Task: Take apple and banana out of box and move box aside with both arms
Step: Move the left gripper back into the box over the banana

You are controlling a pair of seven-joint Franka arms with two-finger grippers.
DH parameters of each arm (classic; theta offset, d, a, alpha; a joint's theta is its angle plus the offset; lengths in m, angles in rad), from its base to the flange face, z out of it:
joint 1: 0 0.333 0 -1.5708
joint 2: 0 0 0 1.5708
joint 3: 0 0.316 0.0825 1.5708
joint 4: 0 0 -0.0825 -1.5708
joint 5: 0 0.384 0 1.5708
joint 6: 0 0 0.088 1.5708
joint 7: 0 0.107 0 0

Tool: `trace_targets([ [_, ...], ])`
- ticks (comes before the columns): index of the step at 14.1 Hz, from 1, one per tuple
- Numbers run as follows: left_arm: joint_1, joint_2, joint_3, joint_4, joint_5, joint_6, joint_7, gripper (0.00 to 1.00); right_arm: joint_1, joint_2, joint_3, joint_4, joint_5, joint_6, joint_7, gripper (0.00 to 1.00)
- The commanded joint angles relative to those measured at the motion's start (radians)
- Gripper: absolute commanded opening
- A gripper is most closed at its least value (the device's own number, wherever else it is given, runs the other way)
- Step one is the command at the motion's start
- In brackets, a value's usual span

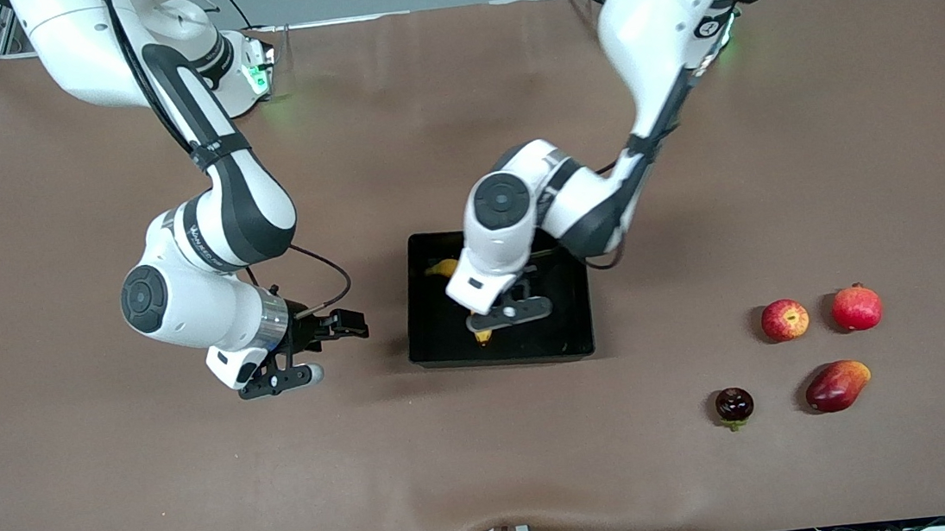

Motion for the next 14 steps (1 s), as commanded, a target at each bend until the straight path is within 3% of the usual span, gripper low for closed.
trace_targets([
  [1, -0.038, 0.086, 0.012, 0.056, 0.012, 0.077, -0.073, 1.0, -0.002, 0.001, 0.003, 0.003, 0.019, -0.006, 0.005, 1.0],
  [6, -0.069, 0.14, 0.021, 0.058, 0.012, 0.15, -0.154, 0.97, -0.001, 0.001, 0.003, 0.0, 0.019, -0.008, 0.005, 1.0],
  [8, -0.07, 0.147, 0.028, 0.055, 0.012, 0.15, -0.154, 0.63, -0.003, 0.001, 0.003, -0.002, 0.019, -0.008, 0.005, 1.0],
  [10, -0.078, 0.152, 0.028, 0.053, 0.012, 0.15, -0.154, 0.45, -0.003, 0.001, 0.003, -0.002, 0.019, -0.008, 0.004, 1.0],
  [12, -0.079, 0.149, 0.028, 0.051, 0.016, 0.15, -0.148, 0.1, -0.003, 0.001, 0.003, -0.002, 0.019, -0.008, 0.004, 1.0],
  [13, -0.078, 0.144, 0.028, 0.05, 0.02, 0.145, -0.147, 0.0, -0.003, 0.003, 0.003, -0.002, 0.019, -0.006, 0.004, 1.0],
  [14, -0.076, 0.137, 0.029, 0.05, 0.025, 0.138, -0.142, 0.0, -0.003, 0.003, 0.003, -0.002, 0.019, -0.008, 0.005, 1.0],
])
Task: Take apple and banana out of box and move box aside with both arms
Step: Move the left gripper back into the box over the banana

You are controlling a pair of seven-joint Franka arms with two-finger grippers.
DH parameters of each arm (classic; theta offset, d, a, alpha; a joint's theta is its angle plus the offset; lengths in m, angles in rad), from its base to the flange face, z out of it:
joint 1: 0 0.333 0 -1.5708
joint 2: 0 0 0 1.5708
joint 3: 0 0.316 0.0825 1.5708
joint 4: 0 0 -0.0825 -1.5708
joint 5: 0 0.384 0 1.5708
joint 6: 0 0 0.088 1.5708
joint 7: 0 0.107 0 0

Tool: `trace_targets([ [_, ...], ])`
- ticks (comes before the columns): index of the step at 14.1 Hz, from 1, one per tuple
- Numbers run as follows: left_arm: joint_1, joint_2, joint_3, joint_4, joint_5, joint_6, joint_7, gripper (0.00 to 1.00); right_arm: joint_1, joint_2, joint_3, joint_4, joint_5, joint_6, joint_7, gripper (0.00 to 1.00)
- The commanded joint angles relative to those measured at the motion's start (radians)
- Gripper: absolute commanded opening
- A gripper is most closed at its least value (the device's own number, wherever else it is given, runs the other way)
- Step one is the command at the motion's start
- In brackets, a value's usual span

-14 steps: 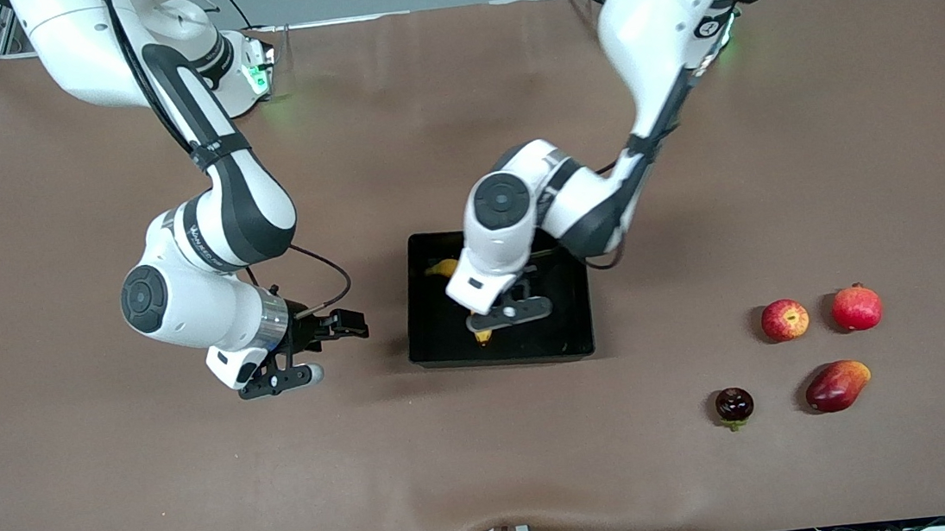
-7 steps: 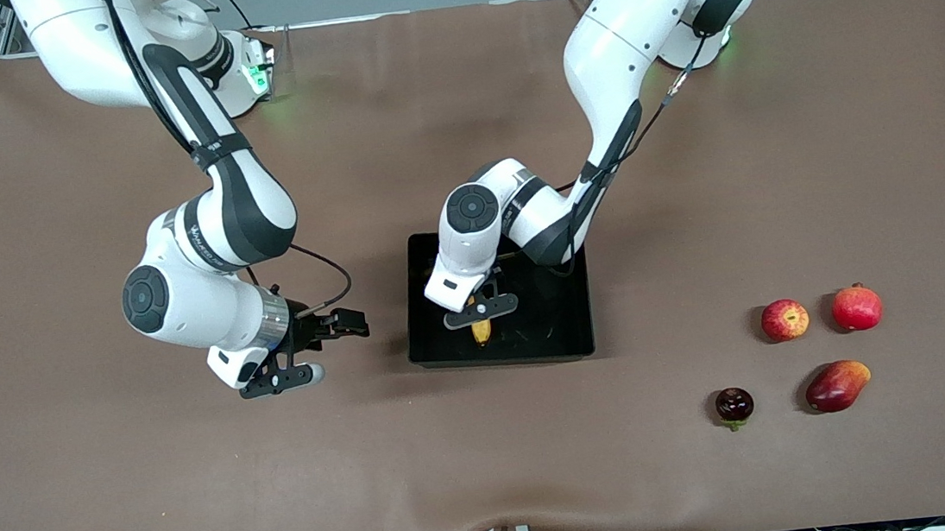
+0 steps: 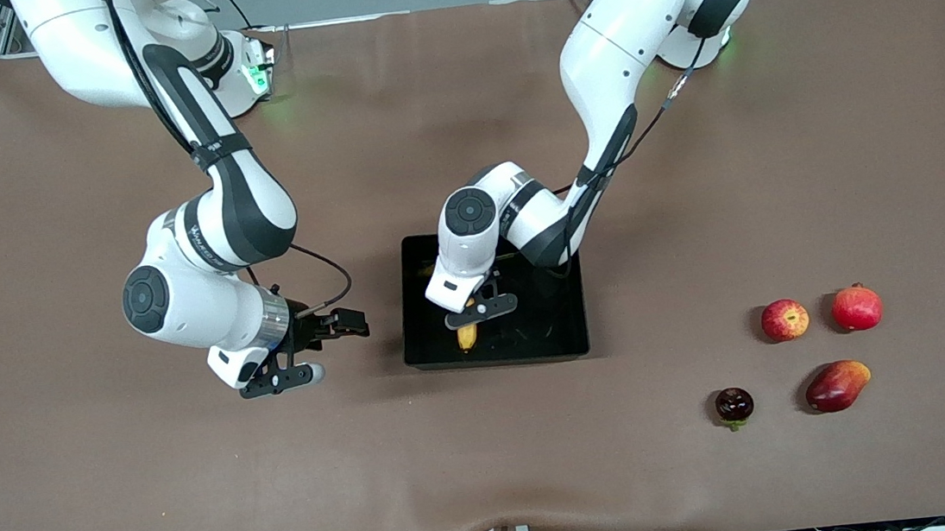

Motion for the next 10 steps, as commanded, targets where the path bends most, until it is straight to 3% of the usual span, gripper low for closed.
trace_targets([
  [1, -0.01, -0.005, 0.015, 0.021, 0.027, -0.01, -0.004, 0.0, -0.005, 0.002, 0.002, 0.001, 0.018, -0.004, 0.004, 1.0],
  [5, -0.002, -0.112, 0.041, 0.021, 0.028, -0.134, 0.028, 0.0, -0.005, 0.001, 0.002, 0.002, 0.018, -0.004, 0.002, 1.0],
  [10, 0.105, -0.281, 0.038, 0.006, 0.007, -0.242, 0.143, 0.0, 0.001, 0.006, 0.002, -0.002, 0.018, -0.002, 0.008, 1.0],
])
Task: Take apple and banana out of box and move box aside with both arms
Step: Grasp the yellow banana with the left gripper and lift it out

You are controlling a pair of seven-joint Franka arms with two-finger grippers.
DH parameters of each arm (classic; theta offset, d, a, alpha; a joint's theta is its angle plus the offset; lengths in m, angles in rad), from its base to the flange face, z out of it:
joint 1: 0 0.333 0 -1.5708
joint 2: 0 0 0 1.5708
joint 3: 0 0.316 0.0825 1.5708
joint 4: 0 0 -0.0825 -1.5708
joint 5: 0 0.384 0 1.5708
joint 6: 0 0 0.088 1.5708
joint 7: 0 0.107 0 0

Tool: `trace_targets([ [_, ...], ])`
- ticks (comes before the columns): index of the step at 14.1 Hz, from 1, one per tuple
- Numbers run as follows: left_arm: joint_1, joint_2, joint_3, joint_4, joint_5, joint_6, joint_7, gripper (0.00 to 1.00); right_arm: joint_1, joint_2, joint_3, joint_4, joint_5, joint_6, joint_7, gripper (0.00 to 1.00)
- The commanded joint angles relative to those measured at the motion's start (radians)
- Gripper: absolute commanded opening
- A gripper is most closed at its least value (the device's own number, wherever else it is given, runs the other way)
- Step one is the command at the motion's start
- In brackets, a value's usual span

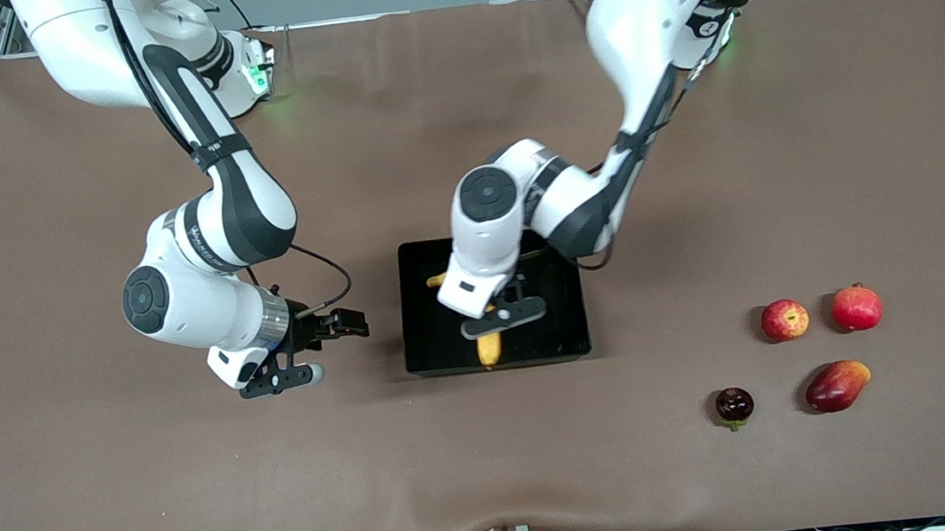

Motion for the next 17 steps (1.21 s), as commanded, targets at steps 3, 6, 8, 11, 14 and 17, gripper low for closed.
trace_targets([
  [3, 0.145, -0.151, -0.007, -0.051, -0.07, -0.054, 0.166, 0.0, 0.01, 0.004, 0.003, 0.0, 0.019, -0.002, 0.01, 1.0],
  [6, 0.265, -0.2, -0.011, -0.118, -0.093, -0.064, 0.314, 0.0, 0.058, 0.021, 0.003, 0.001, 0.019, 0.009, 0.01, 1.0],
  [8, 0.337, -0.235, -0.01, -0.21, -0.084, -0.062, 0.371, 0.0, 0.091, 0.052, 0.003, 0.003, 0.018, 0.018, 0.01, 1.0],
  [11, 0.42, -0.27, -0.01, -0.333, -0.076, -0.061, 0.492, 0.0, 0.114, 0.092, 0.003, 0.0, 0.016, 0.067, 0.004, 1.0],
  [14, 0.515, -0.323, -0.01, -0.512, -0.052, -0.003, 0.582, 0.0, 0.137, 0.123, 0.003, 0.001, 0.015, 0.075, 0.005, 1.0],
  [17, 0.577, -0.356, -0.01, -0.697, -0.052, 0.172, 0.606, 0.0, 0.151, 0.141, 0.003, 0.003, 0.016, 0.086, 0.008, 1.0],
])
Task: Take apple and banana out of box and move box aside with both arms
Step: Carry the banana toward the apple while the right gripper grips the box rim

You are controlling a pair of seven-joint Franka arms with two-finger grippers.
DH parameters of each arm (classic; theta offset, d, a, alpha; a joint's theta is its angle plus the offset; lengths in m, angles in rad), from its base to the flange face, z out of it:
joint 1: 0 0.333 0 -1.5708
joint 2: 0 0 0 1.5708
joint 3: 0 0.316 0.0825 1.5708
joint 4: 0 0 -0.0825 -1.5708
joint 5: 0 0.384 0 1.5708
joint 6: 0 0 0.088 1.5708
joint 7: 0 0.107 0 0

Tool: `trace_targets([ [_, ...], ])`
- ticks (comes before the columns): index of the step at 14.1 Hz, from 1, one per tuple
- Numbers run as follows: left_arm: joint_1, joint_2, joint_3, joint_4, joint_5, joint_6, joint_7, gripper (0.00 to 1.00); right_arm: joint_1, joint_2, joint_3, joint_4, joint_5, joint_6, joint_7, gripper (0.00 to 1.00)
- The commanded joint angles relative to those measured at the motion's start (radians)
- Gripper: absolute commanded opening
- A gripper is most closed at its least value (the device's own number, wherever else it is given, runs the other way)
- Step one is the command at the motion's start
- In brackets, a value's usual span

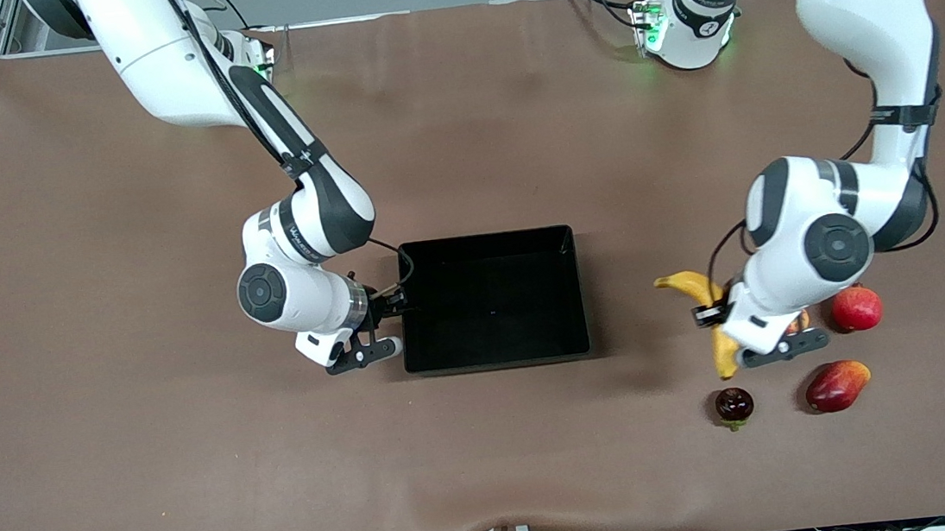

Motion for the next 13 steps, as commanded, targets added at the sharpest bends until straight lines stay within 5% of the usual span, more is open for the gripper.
trace_targets([
  [1, 0.037, -0.078, -0.009, -0.203, 0.013, 0.146, 0.013, 0.0, 0.026, 0.02, -0.006, 0.008, 0.013, 0.009, 0.007, 1.0],
  [3, 0.04, -0.089, -0.009, -0.263, 0.013, 0.187, 0.005, 0.0, 0.027, 0.022, -0.006, 0.007, 0.012, 0.008, 0.007, 1.0],
  [13, 0.147, -0.309, -0.01, -0.597, 0.013, 0.315, -0.001, 0.0, 0.058, 0.036, -0.008, 0.014, 0.013, 0.008, 0.13, 0.31],
])
